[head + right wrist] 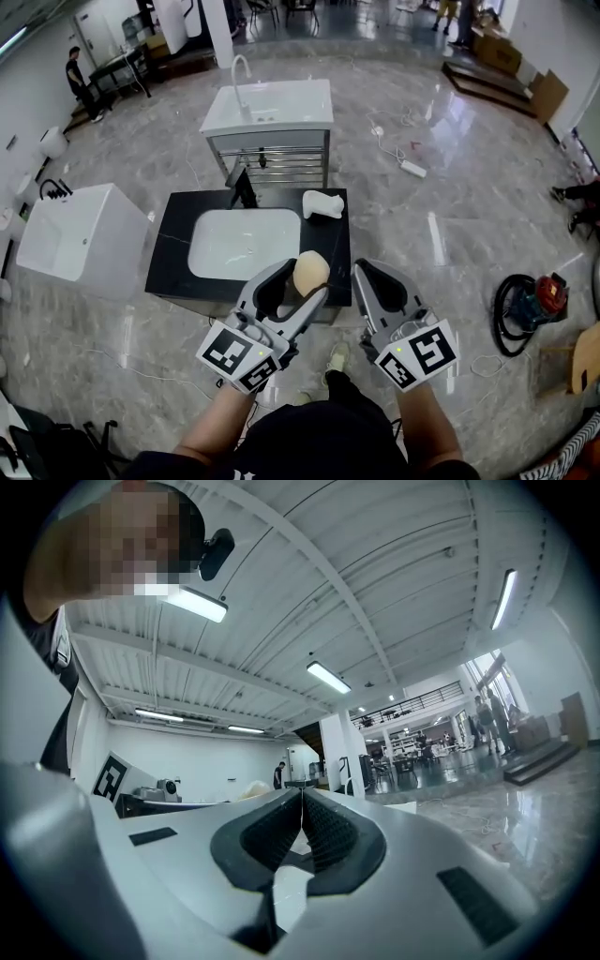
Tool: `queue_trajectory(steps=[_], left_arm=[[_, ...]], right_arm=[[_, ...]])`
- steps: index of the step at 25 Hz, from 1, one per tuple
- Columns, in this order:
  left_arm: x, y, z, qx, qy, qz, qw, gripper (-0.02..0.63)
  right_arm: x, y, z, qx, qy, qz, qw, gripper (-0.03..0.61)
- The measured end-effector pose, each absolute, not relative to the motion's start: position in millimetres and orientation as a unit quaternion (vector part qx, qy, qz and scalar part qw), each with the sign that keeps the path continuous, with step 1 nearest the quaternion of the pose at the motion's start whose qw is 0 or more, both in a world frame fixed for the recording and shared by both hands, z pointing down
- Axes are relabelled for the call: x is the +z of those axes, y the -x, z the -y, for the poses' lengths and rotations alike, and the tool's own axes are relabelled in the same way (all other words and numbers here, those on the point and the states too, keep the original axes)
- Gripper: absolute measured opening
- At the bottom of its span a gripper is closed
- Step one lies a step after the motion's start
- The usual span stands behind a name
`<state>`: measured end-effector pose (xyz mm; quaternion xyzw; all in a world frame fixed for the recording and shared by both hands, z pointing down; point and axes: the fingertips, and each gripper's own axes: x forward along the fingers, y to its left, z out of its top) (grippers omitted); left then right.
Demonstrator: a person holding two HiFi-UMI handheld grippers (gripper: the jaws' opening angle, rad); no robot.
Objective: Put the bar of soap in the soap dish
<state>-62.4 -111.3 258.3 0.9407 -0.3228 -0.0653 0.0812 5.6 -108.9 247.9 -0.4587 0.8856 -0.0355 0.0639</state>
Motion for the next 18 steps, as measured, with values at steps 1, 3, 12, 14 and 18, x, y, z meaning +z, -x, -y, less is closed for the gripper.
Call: queue_trajectory(steps=[1,3,12,14,18], left_arm=[[259,57,122,-0.065,-0.940,0.324,0.082,0.262],[261,45,145,-0.064,-0.939,0.327,0.082,0.262],[282,14,239,-0.026,-0.931,0.361,0.056,0.262],[294,11,259,-0.002,-0.930,0.366,0.046,0.262],[322,8,299,0.049,-0.929,0.366,0.038,0.262]], right_arm=[[248,-11,120,-0.037,0.457,-0.887,0.064,0.008],[250,-23,142,-0.042,0.453,-0.888,0.064,0.008],[264,-60,223,-0.065,0.423,-0.901,0.072,0.008],[273,-64,238,-0.075,0.419,-0.902,0.072,0.008],[291,-68,265,-0.097,0.419,-0.900,0.070,0.008]])
